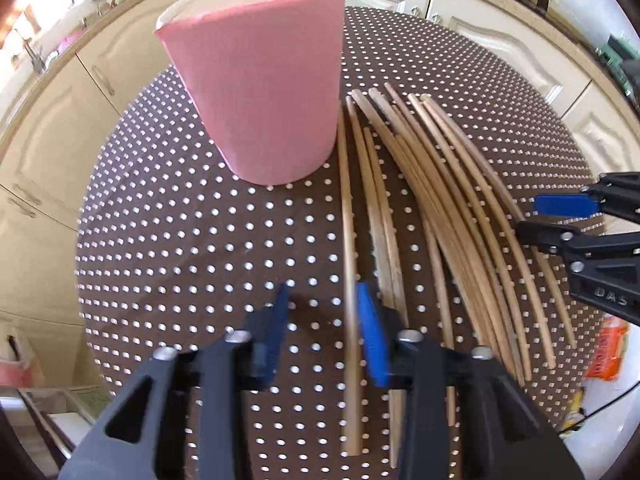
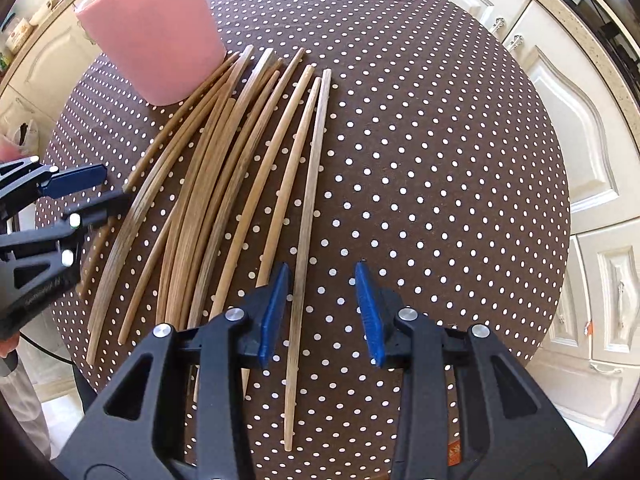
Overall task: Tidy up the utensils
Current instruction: 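Close the left gripper on one chopstick while the right gripper closes on another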
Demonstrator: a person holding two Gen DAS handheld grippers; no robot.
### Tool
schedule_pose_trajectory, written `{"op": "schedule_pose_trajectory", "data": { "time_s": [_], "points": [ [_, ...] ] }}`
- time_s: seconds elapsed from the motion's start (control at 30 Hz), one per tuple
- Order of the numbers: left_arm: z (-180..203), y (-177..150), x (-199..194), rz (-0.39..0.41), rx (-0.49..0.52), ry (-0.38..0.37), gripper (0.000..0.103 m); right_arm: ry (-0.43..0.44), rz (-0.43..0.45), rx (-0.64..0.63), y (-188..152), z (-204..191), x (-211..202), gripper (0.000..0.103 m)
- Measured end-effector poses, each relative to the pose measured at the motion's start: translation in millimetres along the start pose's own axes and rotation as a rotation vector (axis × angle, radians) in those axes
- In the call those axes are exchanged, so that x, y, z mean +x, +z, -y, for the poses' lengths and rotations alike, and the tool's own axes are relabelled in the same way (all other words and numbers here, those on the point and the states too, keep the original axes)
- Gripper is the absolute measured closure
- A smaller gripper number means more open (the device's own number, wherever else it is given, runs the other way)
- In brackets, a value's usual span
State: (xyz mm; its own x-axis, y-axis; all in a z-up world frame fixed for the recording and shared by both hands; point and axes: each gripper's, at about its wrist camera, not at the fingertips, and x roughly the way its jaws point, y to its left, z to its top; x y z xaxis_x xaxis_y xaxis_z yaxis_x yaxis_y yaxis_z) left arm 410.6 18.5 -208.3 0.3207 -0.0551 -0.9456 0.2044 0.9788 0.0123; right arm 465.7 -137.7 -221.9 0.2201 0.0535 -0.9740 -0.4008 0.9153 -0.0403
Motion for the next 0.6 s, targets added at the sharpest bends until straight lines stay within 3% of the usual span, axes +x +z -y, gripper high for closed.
{"op": "schedule_pose_trajectory", "data": {
  "time_s": [0.03, 0.13, 0.2, 0.3, 0.47, 0.6],
  "points": [
    [6, 3, 0, -0.008, 0.007, -0.002, 0.096, -0.001, -0.008, -0.006, 2, -3, 0, 0.069],
    [13, 11, 3, -0.021, 0.025, 0.012, 0.097, 0.002, -0.03, -0.026, 8, -8, 1, 0.074],
    [15, 13, 6, -0.017, 0.02, 0.006, 0.097, 0.003, -0.04, -0.036, 11, -13, 0, 0.086],
    [15, 12, 7, 0.007, 0.007, -0.017, 0.097, 0.004, -0.04, -0.043, 13, -18, -1, 0.096],
    [-4, -15, -15, 0.08, -0.007, -0.09, 0.098, 0.077, 0.003, 0.007, 7, -10, -6, 0.097],
    [2, -26, -42, 0.161, 0.037, -0.137, 0.098, 0.176, 0.121, 0.086, -5, 9, -28, 0.097]
  ]
}}
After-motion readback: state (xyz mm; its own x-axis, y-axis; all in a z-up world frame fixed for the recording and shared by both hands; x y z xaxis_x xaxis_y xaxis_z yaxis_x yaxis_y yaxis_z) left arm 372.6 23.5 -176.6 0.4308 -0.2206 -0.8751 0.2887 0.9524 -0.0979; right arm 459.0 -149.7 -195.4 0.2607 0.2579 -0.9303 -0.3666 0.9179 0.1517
